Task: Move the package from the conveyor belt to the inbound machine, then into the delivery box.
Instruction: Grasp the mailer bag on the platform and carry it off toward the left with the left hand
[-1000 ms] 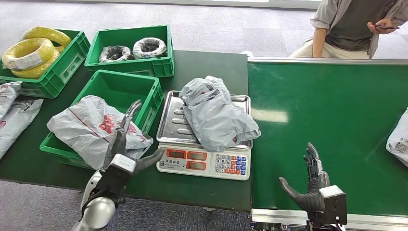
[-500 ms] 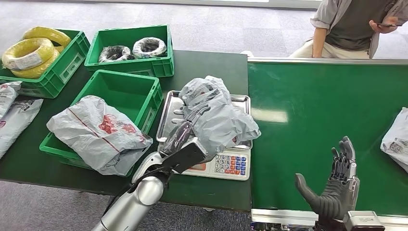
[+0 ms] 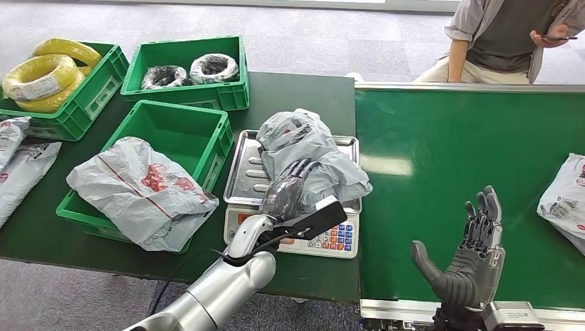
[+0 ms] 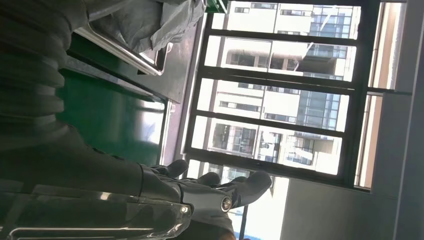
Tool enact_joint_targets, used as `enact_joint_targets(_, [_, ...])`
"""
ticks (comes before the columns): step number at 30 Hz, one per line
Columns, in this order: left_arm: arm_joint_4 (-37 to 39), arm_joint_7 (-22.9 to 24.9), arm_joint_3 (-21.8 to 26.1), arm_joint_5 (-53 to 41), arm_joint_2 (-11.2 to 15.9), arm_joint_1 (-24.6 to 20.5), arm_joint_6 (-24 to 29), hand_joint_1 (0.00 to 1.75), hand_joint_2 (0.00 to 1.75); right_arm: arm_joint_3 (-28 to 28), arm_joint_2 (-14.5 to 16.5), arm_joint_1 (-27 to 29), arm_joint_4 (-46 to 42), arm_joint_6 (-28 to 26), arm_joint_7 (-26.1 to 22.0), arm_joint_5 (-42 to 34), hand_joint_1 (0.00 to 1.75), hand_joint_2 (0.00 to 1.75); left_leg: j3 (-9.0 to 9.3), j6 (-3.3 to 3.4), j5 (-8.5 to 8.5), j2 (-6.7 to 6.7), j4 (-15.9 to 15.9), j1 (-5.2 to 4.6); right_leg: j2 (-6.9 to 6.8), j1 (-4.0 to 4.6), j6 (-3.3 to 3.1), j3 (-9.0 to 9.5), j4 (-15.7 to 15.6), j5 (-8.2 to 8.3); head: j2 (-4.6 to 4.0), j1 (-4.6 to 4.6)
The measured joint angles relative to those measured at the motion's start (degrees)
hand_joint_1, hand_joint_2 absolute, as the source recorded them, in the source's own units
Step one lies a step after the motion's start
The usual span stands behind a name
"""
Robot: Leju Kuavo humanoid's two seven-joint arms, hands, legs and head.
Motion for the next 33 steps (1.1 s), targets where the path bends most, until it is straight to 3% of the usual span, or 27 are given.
enact_joint_targets(1, [1.56,0.32,-0.01,-0.96,-0.29,-0.76,1.48,1.5,1.75,0.36,0.12,-0.05,0.0,-0.17,0.0,0.08,0.0,1.75,0.0,0.0,0.0,0.0,0.0,0.0,0.0,0.0,0.0,0.0,0.0,0.0,0.0,0.0])
enact_joint_targets(3, [3.97,0.51,0.0,-1.63,-0.72,-2.06,3.47,1.59,1.75,1.01,0.33,-0.17,0.0,-0.48,0.0,0.23,0.0,1.75,0.0,0.0,0.0,0.0,0.0,0.0,0.0,0.01,0.0,0.0,0.0,0.0,0.0,0.0])
enact_joint_targets(10, [6.6,-0.89,0.1,0.48,-1.14,-3.55,4.09,1.54,1.75,1.9,0.55,-0.25,0.0,-1.11,0.02,0.39,0.0,1.75,-0.01,0.0,0.0,0.0,0.0,0.0,0.0,0.01,0.0,0.0,0.01,0.0,0.0,-0.02])
enact_joint_targets(14, [6.5,-6.68,4.2,10.82,-1.32,-3.87,-3.04,1.75,1.75,2.36,0.55,-0.13,0.0,-2.5,0.09,0.48,0.0,1.75,-0.01,0.0,0.0,0.0,0.0,0.0,0.0,0.0,0.0,0.0,0.0,0.0,0.0,0.01])
enact_joint_targets(18, [1.85,-8.73,7.08,12.48,-0.57,-2.82,-3.42,1.75,1.75,2.38,1.06,0.18,-0.04,-2.36,0.57,1.36,0.0,1.75,-0.02,0.0,0.0,0.02,0.0,0.0,0.01,0.01,0.0,-0.01,0.01,0.0,0.0,0.0])
enact_joint_targets(23, [-12.27,-9.67,11.88,14.77,3.25,0.12,-1.41,1.75,1.75,2.17,2.16,1.03,-0.49,-1.26,1.38,2.27,0.0,1.75,-0.04,-0.01,0.01,0.16,-0.03,0.04,0.11,0.05,-0.01,-0.06,0.04,0.0,0.0,-0.01])
enact_joint_targets(28, [-27.01,-9.96,19.81,16.33,8.19,2.11,-0.3,1.75,1.75,1.18,2.42,2.21,-0.84,-0.62,1.49,1.81,0.0,1.75,-0.06,-0.02,0.01,0.27,-0.04,0.06,0.2,0.08,-0.01,-0.11,0.06,-0.01,0.0,0.01])
enact_joint_targets(33, [-34.11,-10.36,28.25,14.92,13.4,1.61,1.11,1.75,1.75,0.5,2.33,2.94,-0.87,-1.09,1.73,1.44,0.0,1.75,-0.05,-0.03,0.02,0.31,-0.04,0.06,0.2,0.07,-0.01,-0.11,0.06,-0.01,0.0,0.02])
